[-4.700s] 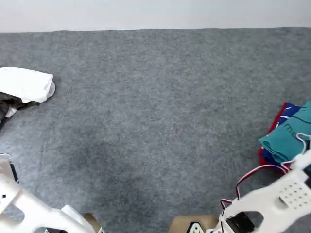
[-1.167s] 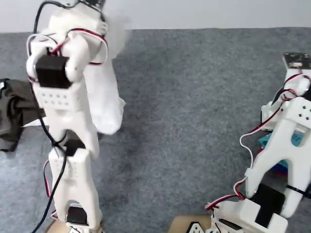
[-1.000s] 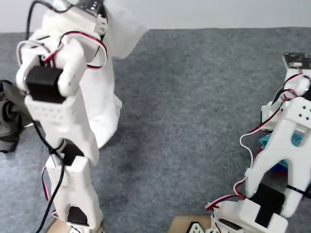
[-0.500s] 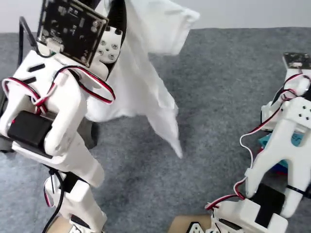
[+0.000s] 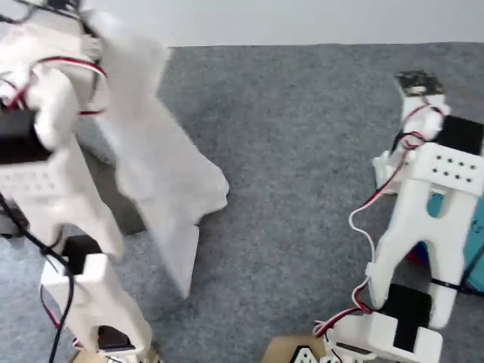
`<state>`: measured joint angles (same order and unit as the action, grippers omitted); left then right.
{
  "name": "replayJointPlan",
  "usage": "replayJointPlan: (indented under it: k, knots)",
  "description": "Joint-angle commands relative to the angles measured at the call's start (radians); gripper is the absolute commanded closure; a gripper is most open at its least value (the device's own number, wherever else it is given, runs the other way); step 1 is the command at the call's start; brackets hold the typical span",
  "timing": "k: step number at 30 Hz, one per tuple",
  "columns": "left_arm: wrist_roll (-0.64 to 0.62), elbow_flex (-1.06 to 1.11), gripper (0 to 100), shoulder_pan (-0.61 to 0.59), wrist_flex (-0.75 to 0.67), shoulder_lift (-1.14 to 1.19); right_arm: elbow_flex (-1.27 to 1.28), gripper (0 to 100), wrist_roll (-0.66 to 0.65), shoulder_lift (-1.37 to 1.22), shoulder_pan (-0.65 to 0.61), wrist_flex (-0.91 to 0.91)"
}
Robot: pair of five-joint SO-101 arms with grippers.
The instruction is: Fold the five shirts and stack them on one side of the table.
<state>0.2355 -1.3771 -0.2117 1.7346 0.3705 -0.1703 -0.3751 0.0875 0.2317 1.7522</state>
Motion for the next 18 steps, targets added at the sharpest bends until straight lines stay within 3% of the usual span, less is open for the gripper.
replayJointPlan:
  k: [1,9,18]
  knots:
    - [0.008,0.150,100,-0.120,0.020,0.029,-0.002,97.4,0.009,0.051,-0.054,0.039]
    - [0.103,0.335,99,-0.324,0.017,0.219,-0.002,97.4,0.008,0.050,-0.136,0.039]
    - [0.152,0.288,81,-0.394,0.018,0.290,-0.002,97.4,0.008,0.050,-0.133,0.039]
